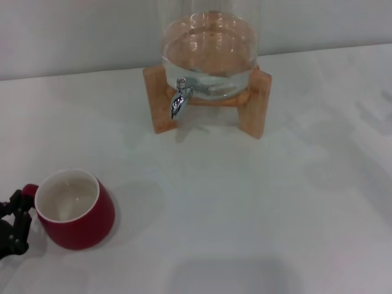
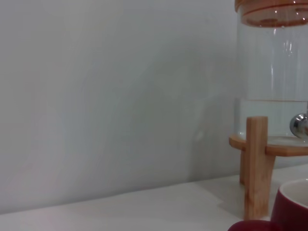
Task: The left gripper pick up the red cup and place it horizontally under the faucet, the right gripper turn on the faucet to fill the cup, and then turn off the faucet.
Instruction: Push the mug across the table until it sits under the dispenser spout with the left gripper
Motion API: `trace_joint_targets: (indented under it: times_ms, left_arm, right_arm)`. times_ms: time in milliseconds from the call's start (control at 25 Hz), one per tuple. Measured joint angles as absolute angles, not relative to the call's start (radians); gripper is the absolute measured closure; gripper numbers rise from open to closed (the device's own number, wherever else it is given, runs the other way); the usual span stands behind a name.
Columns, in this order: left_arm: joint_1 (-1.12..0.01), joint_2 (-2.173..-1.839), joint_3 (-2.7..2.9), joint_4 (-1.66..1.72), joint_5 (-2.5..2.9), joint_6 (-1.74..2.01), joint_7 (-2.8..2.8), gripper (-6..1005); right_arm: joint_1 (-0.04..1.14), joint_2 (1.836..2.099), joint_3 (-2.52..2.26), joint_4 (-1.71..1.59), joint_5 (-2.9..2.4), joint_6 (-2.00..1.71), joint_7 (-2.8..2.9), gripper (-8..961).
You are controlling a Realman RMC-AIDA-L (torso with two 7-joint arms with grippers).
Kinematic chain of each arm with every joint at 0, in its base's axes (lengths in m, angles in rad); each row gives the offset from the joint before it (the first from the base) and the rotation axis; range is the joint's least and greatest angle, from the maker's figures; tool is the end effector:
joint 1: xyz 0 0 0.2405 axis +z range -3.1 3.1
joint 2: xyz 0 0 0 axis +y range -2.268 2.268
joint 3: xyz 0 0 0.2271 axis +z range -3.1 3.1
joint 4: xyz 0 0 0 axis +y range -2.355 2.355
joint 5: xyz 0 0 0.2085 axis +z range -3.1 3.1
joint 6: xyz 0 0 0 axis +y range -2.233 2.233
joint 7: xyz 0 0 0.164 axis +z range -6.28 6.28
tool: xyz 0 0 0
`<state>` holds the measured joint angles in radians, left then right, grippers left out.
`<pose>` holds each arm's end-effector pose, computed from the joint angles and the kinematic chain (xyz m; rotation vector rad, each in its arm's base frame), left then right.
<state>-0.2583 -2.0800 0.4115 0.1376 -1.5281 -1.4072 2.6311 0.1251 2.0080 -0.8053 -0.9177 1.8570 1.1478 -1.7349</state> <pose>-0.3293 0.2508 -0.0204 -2.0329 -0.5605 -0.7290 0.3180 0.3180 0.1475 -1.8042 0.7300 0.8152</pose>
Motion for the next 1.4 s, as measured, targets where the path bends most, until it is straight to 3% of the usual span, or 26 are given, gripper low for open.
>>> trace_joint_targets:
  times_ms: [1400]
  left_arm:
    - [-0.442,-2.080,0.414,0.202,-1.455,-1.251,2.375,894]
  right_arm:
    - [0.121,2.006,-0.805,-0.903,1.858,1.159,-1.735,157]
